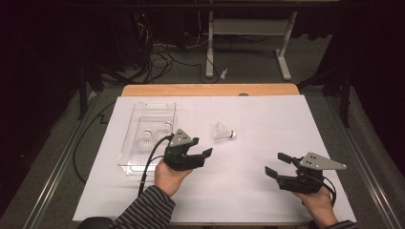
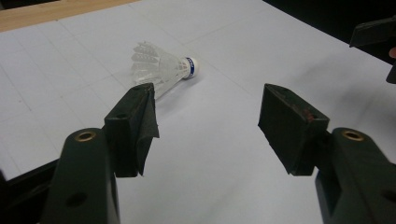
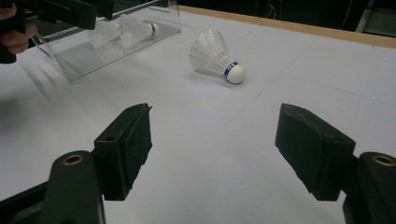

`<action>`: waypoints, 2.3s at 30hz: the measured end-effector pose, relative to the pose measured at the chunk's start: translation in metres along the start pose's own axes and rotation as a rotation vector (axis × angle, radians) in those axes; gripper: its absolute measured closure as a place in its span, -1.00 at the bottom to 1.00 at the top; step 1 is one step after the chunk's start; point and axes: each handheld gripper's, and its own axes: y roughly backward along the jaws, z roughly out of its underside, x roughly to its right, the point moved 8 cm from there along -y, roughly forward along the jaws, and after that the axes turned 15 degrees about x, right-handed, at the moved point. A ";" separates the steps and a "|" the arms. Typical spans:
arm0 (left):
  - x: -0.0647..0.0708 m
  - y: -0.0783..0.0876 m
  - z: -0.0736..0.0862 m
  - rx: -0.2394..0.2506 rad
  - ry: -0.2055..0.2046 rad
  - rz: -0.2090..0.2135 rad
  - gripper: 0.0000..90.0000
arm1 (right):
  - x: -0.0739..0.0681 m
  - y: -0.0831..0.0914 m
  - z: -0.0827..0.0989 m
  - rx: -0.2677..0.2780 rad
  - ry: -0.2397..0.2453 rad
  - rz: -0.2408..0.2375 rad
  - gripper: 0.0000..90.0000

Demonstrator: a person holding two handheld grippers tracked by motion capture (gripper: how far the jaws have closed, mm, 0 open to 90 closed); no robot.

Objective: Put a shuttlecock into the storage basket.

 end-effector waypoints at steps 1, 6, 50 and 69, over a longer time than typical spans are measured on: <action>0.000 -0.001 0.000 -0.003 -0.003 0.001 -0.16 | 0.000 0.000 0.000 0.000 -0.001 0.000 -0.38; 0.004 -0.007 0.001 -0.004 -0.004 0.008 -0.16 | 0.000 0.000 0.000 -0.001 -0.001 -0.001 -0.38; -0.008 -0.051 0.006 -0.011 -0.039 -0.050 -0.14 | 0.000 0.000 0.000 -0.002 0.002 -0.005 -0.38; -0.014 -0.069 0.010 -0.100 -0.033 -0.128 -0.07 | 0.000 0.000 0.000 -0.003 0.002 -0.005 -0.38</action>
